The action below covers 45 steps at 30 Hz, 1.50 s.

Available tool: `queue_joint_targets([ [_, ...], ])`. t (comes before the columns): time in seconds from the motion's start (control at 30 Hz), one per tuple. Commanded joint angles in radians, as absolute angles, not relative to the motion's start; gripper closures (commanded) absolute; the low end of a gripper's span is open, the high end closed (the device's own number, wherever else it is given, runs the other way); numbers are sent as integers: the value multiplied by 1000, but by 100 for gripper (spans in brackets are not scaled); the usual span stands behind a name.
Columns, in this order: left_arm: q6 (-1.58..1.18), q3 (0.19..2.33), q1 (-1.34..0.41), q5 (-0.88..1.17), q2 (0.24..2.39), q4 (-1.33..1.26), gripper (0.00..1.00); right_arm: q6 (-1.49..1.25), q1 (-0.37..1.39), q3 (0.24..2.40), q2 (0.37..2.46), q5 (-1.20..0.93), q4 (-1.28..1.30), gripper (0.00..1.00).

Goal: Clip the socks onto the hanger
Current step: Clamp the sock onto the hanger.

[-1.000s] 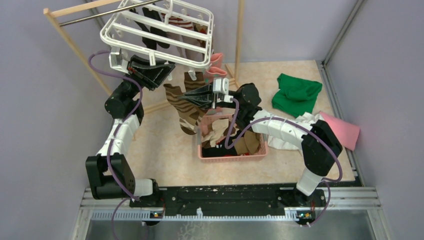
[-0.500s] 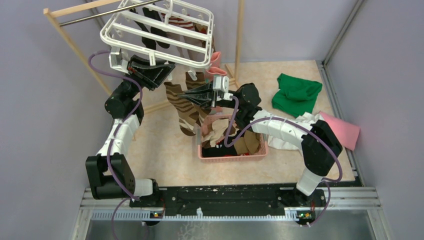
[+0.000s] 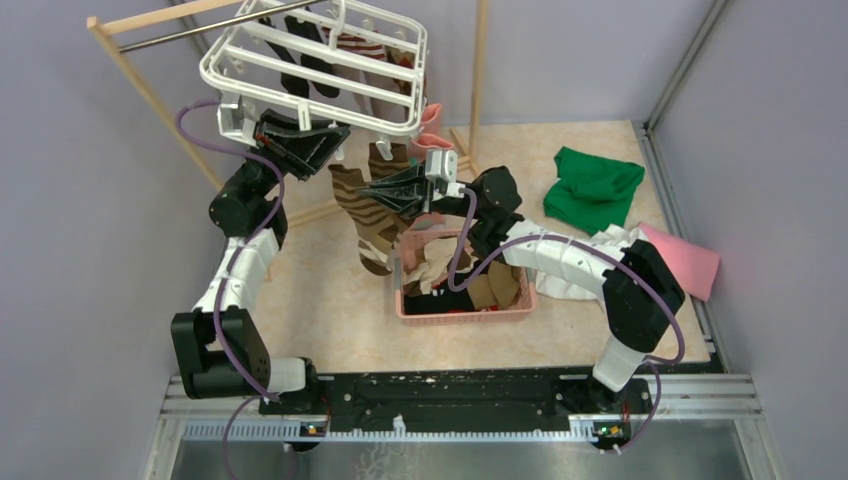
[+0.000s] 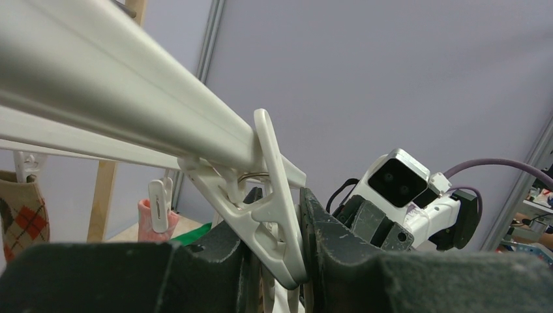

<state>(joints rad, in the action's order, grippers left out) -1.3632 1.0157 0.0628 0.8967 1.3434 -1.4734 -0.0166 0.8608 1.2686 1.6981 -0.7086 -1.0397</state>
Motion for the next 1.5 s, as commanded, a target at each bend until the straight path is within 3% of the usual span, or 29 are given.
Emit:
queue_joint_targets([
  [0.0,-1373,1058,61,898,1310,-1793,99,-29,854,1252,1674,-715,-1068,100],
  [1.47,-1368,1037,55,910,1310,-1792,99,-96,853,1317,1692,-640,-1072,100],
])
